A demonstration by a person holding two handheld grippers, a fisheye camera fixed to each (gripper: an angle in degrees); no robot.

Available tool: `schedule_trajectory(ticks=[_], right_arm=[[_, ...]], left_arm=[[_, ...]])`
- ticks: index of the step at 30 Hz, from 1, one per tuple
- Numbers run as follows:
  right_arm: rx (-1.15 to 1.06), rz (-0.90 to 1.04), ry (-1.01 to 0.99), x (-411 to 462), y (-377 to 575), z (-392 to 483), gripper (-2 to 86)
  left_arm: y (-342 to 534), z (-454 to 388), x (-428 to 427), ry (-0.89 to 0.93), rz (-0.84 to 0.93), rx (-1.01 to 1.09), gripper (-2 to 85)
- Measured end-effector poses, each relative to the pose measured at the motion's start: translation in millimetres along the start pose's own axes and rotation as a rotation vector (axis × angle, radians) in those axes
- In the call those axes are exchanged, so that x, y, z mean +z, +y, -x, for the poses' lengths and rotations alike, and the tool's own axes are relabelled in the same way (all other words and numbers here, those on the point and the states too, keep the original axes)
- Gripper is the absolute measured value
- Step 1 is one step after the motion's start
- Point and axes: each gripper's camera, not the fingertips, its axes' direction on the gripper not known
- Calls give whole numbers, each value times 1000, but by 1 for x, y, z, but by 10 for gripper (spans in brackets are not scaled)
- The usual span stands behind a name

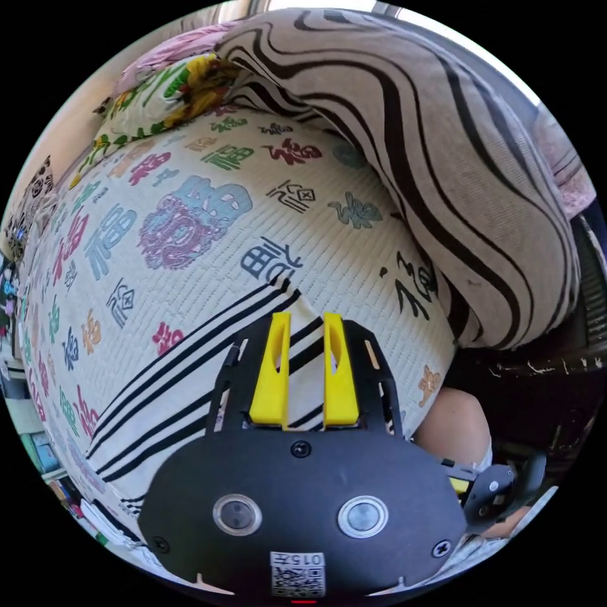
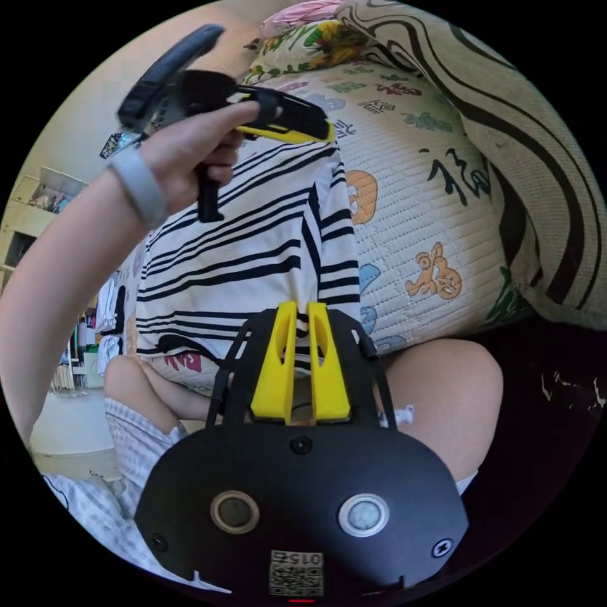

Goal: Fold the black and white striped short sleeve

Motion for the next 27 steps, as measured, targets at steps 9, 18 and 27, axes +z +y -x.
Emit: schedule_trajectory(ticks=[9,18,27], right_arm=[[19,62,-135,-6,-10,-27,33],[-11,-111,-293,-51,-9,-27,43],[-440,-13,-221,-15,-60,160,58]], left_arm=[[-32,16,35,4,45,-38,26],[152,161,-111,95,-253,-336,91],[470,211,-179,-234,-358,-1083,133]])
